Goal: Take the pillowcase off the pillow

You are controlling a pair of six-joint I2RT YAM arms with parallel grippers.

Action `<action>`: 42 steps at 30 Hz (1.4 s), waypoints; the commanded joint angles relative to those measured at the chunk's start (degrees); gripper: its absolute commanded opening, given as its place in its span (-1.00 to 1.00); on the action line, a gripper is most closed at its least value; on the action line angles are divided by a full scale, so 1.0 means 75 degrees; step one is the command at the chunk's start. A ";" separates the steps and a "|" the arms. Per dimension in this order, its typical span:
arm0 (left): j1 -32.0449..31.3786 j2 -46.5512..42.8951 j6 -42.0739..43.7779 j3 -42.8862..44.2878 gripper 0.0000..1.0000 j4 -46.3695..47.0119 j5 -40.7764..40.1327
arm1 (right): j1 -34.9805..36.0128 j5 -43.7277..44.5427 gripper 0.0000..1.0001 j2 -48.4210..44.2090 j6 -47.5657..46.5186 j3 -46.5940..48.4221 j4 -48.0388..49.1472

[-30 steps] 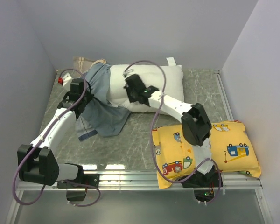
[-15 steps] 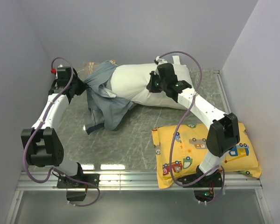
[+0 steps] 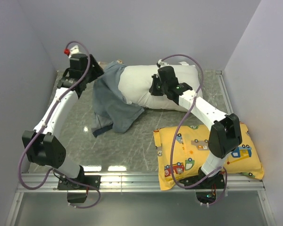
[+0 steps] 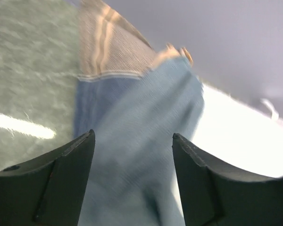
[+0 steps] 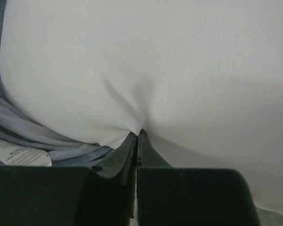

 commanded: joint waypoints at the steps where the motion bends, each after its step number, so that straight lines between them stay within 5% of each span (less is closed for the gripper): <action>1: -0.0825 -0.0705 -0.0096 -0.0112 0.46 -0.0460 -0.0940 | 0.0055 0.0204 -1.00 0.0137 0.0248 0.0253 0.0374; 9: -0.3718 -0.2252 -0.2778 -0.2970 0.62 0.0239 -0.3624 | 0.0242 0.0215 -1.00 0.0196 0.0330 0.0523 0.0375; 17: -0.4296 -0.0875 -0.3566 -0.3430 0.85 0.1287 -0.3789 | 0.0371 0.0379 -1.00 0.0161 0.0202 0.0512 0.0258; 20: -0.4285 -0.0287 -0.4151 -0.3219 0.63 0.0387 -0.4047 | 0.0348 0.0554 -1.00 0.0114 0.0073 0.0605 0.0141; 22: -0.4273 -0.0168 -0.4609 -0.3242 0.12 -0.0048 -0.4408 | 0.0254 0.0789 -1.00 0.0149 -0.0056 0.0909 -0.0140; 24: -0.4133 -0.0179 -0.4866 -0.3429 -0.38 -0.0529 -0.4551 | -0.0014 0.0731 -1.00 0.0091 -0.0068 0.1097 -0.0211; 28: -0.3209 -0.0822 -0.4798 -0.4166 -0.99 -0.0508 -0.4341 | -0.0390 0.0766 -1.00 -0.0003 -0.0115 0.1344 -0.0340; 38: 0.0046 -0.2148 -0.4352 -0.5748 -0.99 0.0078 -0.3720 | -0.1632 0.0204 -1.00 -0.0167 0.0119 0.1602 -0.0563; 42: 0.0508 -0.2254 -0.3826 -0.6218 -0.99 0.1074 -0.2830 | -0.1645 -0.0019 -1.00 -0.0401 0.0049 0.1204 -0.0376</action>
